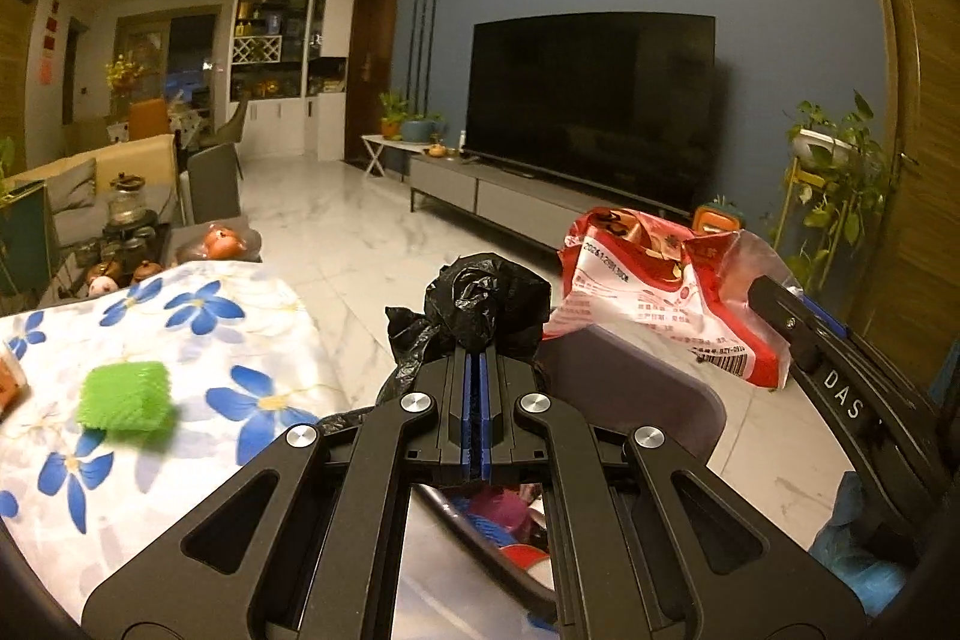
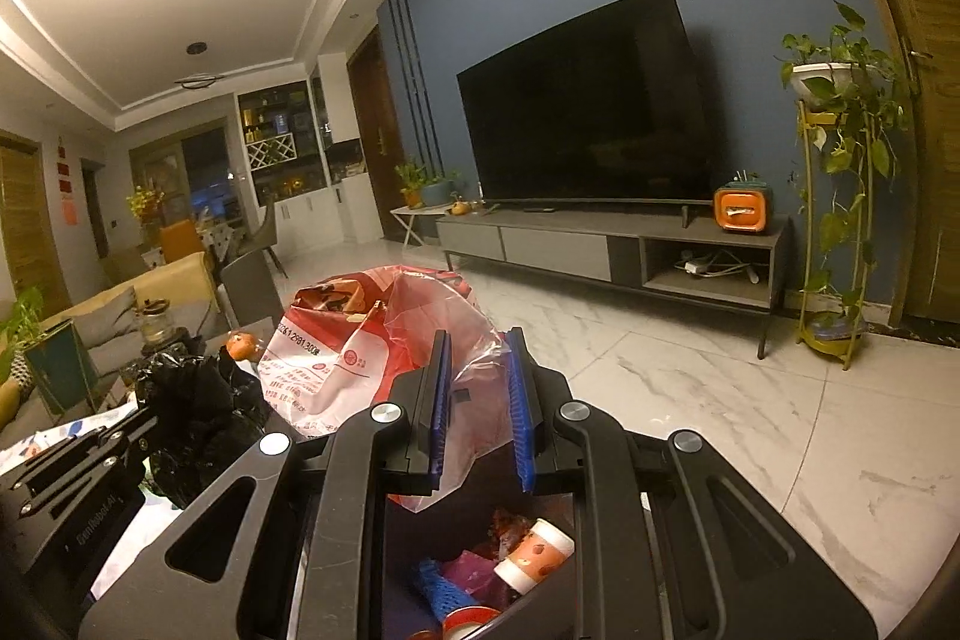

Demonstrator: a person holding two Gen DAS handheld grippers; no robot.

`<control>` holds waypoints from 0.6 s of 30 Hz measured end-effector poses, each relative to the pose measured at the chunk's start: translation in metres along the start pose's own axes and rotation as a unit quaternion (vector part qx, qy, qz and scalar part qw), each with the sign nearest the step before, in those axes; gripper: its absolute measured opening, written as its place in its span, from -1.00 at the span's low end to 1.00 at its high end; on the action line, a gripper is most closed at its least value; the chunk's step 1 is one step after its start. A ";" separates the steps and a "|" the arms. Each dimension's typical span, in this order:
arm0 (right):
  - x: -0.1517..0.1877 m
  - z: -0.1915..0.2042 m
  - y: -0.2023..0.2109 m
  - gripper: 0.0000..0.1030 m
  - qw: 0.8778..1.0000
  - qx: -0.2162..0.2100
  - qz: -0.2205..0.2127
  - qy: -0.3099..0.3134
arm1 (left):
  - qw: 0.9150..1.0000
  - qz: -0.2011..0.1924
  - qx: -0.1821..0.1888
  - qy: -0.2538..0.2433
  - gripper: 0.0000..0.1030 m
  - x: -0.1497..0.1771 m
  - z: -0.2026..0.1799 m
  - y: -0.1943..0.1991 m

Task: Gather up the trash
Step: 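Carry the black bag and snack bag over the grey bin with both tools, then open both tools over the grey bin to drop the two bags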

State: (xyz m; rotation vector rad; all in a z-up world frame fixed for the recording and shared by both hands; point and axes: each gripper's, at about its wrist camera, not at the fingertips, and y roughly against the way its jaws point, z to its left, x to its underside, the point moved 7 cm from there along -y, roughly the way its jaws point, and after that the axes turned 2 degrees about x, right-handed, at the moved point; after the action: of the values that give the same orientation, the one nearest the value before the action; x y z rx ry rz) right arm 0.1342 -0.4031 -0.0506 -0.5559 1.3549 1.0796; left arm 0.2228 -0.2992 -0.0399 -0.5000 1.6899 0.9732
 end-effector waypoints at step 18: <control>-0.001 -0.001 -0.018 -0.47 1.000 -0.003 0.008 0.005 | 0.999 0.023 0.038 -0.002 -0.95 0.014 -0.013 -0.024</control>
State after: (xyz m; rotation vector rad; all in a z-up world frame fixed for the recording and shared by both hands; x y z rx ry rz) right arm 0.1488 -0.4121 -0.0548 -0.5553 1.3674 1.0954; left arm 0.2282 -0.3221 -0.0603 -0.4106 1.7343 0.9386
